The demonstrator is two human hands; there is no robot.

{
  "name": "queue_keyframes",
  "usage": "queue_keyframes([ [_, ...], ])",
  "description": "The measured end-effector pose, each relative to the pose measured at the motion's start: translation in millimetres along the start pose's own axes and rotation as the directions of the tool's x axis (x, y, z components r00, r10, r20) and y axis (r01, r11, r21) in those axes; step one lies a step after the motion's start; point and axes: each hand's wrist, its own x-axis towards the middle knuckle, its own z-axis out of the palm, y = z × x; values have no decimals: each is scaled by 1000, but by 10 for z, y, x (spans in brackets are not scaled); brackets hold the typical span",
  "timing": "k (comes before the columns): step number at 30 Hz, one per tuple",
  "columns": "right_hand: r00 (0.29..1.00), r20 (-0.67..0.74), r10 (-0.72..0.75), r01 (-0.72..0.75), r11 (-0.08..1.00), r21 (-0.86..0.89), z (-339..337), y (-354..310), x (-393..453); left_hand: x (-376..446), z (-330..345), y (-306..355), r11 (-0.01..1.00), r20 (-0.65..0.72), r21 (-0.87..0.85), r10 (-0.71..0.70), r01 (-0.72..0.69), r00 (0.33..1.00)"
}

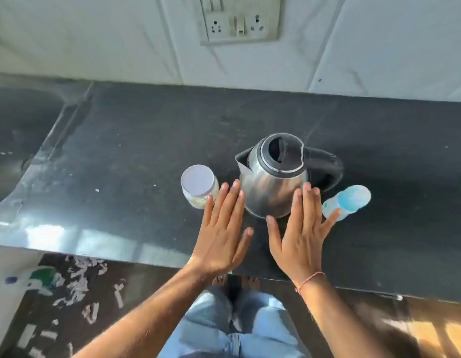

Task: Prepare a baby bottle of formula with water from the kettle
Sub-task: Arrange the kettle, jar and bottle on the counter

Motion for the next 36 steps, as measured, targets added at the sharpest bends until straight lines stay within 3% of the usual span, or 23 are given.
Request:
queue_keyframes([
  [9, 998, -7, -60, 60, 998, 32, 523, 363, -242, -149, 680, -163, 988, 28, 153, -1, -3, 1000],
  [15, 996, 47, -75, 75, 997, 5, 570, 371, -292, -178, 662, -191, 980, 138, 192, 23, -49, 990],
  [19, 996, 30, -82, 82, 996, -18, 545, 380, -318, -229, 667, -167, 981, 126, 190, 21, -45, 992],
  [25, 989, 32, -147, 145, 987, 63, 402, 325, -420, -376, 636, -85, 977, 154, 187, 69, -98, 986],
  [36, 974, 112, -196, 183, 976, 118, 264, 325, -528, -385, 508, 61, 970, 285, 231, 7, -76, 959],
])
